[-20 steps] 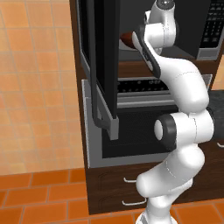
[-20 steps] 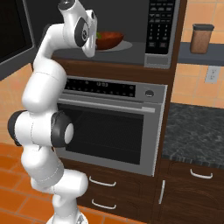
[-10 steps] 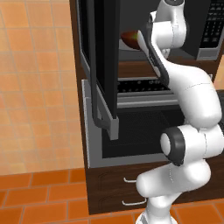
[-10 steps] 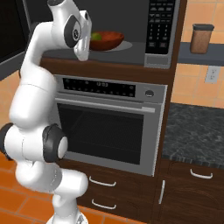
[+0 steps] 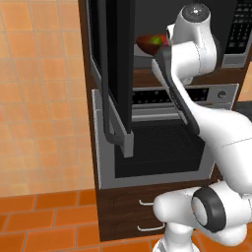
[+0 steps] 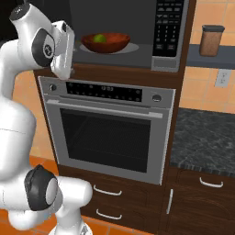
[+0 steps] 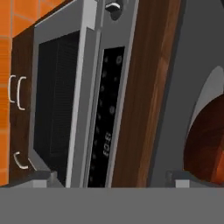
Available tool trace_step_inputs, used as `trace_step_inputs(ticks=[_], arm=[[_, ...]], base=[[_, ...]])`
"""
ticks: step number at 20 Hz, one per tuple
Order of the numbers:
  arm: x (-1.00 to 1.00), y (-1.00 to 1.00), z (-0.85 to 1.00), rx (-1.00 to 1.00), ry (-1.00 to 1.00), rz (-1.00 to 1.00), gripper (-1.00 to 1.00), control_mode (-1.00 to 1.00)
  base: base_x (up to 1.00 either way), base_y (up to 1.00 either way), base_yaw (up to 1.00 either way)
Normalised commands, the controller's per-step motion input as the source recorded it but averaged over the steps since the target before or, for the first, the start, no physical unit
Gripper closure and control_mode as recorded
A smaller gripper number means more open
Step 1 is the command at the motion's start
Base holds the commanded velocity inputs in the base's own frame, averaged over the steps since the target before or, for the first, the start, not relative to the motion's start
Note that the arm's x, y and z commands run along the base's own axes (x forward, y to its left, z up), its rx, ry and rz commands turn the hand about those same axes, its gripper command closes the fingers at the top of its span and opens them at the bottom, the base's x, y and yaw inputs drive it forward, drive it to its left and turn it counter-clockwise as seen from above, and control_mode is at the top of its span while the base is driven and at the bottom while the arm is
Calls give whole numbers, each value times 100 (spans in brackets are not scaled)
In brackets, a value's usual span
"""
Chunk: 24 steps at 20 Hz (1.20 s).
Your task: Pick the lime from the sink and place it in the bowl. Then pick the bowl and place it in the microwave. Then close the microwave door and press the start button.
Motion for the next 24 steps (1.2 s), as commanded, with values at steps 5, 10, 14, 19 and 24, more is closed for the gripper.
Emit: trace_step_inputs(ticks=[5,10,14,19,24], arm=[[-100,69,-60,-19,4,0,-100,-100],[-100,9,-89,-6,2,0,-100,-100],[-100,-36,-29,6,-6,9,-100,-100],[-100,20,-28,4,-13,16,-100,-100],[-100,98,-65,-6,-16,6,-100,-100]], base=[[0,0,0],[0,0,0],[0,0,0],[0,0,0],[0,0,0]])
